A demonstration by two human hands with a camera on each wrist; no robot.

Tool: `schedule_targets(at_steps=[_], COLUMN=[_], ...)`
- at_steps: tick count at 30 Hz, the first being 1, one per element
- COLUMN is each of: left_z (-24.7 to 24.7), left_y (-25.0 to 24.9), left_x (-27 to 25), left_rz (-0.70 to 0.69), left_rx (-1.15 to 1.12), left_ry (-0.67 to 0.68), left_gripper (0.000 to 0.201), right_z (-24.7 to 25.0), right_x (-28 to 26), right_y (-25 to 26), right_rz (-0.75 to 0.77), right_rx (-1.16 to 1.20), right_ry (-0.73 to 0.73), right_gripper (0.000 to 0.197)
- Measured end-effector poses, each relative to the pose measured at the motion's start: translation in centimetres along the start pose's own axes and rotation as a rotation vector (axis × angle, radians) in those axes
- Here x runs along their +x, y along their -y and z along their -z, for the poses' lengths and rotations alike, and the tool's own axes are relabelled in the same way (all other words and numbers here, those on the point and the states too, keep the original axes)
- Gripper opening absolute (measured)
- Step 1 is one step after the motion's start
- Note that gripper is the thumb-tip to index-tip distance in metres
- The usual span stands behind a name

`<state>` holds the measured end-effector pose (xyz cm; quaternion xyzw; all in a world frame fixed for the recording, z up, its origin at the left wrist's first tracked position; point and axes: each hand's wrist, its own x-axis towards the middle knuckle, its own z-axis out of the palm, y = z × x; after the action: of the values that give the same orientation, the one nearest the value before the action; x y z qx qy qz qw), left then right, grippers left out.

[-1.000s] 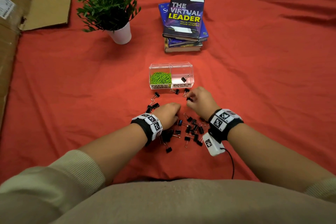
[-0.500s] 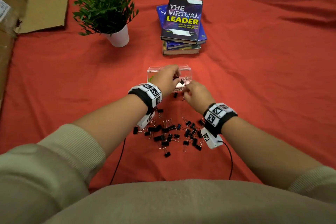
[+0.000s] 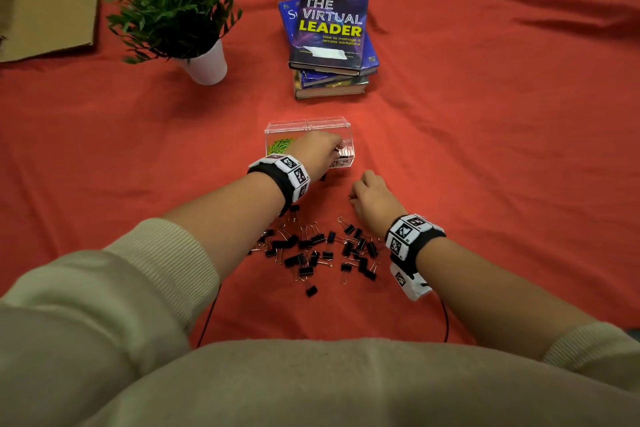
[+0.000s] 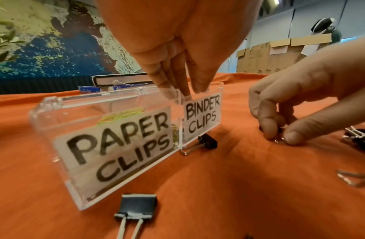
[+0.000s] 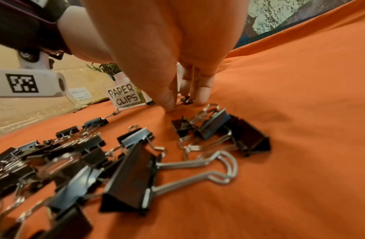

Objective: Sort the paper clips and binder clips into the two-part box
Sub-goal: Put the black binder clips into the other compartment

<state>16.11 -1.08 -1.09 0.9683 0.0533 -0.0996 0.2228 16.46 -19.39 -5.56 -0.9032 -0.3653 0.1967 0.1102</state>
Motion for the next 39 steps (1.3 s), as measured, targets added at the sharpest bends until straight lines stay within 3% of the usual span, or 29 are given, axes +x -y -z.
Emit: schedule_targets(at_steps=[5, 9, 12, 17, 22, 28, 34, 37, 39], left_z=[-0.2, -1.6, -3.3, -4.4, -4.4, -5.2, -5.9, -5.5, -5.0], left_y=[-0.2, -0.6, -0.9, -1.6, -1.9, -0.7, 0.1, 0.9, 1.7], left_x=[-1.8, -4.9, -6.9, -6.9, -6.8, -7.1, -8.3, -9.1, -9.5], left_rz=[-0.042, -0.136, -0.115, 0.000, 0.053, 0.133, 0.229, 0.221, 0.280], left_rx=[-0.067, -0.053, -0.014, 0.199, 0.291, 0.158, 0.079, 0.097, 0.073], left_ry=[-0.103, -0.235, -0.144, 0.072, 0.077, 0.068, 0.012, -0.115, -0.199], left_gripper=[0.021, 0.014, 0.020, 0.055, 0.032, 0.025, 0.019, 0.025, 0.031], right_z=[-0.1, 0.1, 0.3, 0.3, 0.3, -0.8, -1.1, -0.5, 0.7], right_x=[-0.8, -0.9, -1.0, -1.6, -2.6, -3.6, -3.6, -3.3, -2.8], right_y=[-0.3, -0.4, -0.4, -0.3, 0.8, 1.9, 2.4, 2.5, 2.7], right_rz=[-0.007, -0.046, -0.119, -0.138, -0.028, 0.064, 0.039, 0.020, -0.006], right_rx=[0.051, 0.101, 0.082, -0.016, 0.125, 0.021, -0.030, 0.061, 0.158], right_ry=[-0.012, -0.019, 0.000, 0.013, 0.085, 0.169, 0.174, 0.186, 0.113], right_gripper=[0.014, 0.024, 0.020, 0.024, 0.011, 0.030, 0.023, 0.023, 0.020])
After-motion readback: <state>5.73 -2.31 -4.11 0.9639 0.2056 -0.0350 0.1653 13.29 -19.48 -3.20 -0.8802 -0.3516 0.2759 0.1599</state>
